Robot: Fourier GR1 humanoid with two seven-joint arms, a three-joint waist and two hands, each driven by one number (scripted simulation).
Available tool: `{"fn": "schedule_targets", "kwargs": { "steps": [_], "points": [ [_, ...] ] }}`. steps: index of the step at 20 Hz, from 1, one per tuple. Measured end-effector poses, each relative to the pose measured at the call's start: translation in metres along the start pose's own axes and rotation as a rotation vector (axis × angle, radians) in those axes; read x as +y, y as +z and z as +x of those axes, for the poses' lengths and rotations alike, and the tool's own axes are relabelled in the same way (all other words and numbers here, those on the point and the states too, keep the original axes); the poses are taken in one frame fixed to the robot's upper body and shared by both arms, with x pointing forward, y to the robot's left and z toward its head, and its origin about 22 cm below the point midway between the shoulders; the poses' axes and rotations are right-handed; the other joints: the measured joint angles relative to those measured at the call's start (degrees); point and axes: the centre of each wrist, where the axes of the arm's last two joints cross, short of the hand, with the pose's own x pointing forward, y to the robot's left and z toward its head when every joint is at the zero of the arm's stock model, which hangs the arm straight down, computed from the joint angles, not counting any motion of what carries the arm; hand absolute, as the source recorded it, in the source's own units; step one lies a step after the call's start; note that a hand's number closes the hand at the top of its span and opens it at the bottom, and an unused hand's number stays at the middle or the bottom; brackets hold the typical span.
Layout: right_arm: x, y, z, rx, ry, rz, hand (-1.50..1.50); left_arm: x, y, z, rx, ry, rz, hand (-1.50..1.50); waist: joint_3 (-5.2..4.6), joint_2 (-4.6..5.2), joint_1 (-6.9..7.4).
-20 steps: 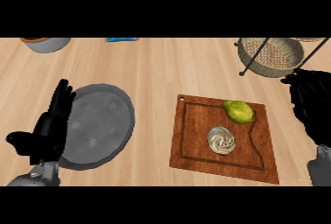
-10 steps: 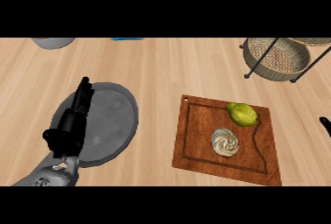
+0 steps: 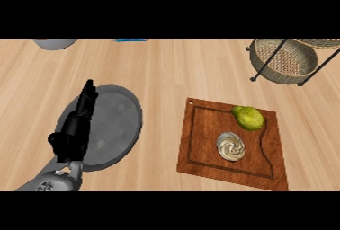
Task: Pick the cupcake from the cutting board and place it in the tiered basket
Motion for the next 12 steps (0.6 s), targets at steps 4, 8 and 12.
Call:
{"fn": "schedule_targets", "kwargs": {
  "steps": [4, 8, 12],
  "points": [
    [0.007, -0.008, 0.046, 0.077, 0.258, 0.075, -1.5, -0.005, -0.002, 0.001, -0.002, 0.001, -0.012, 0.0, -0.03, 0.11, 0.39],
    [0.034, -0.012, 0.083, 0.169, 0.394, 0.109, -1.5, -0.011, -0.002, 0.004, -0.01, 0.001, -0.027, 0.0, 0.03, 0.31, 1.58],
    [0.047, -0.025, 0.095, 0.275, 0.436, 0.127, -1.5, -0.014, -0.004, 0.004, -0.016, 0.008, -0.048, 0.0, 0.1, 0.56, 2.68]
  ]
}}
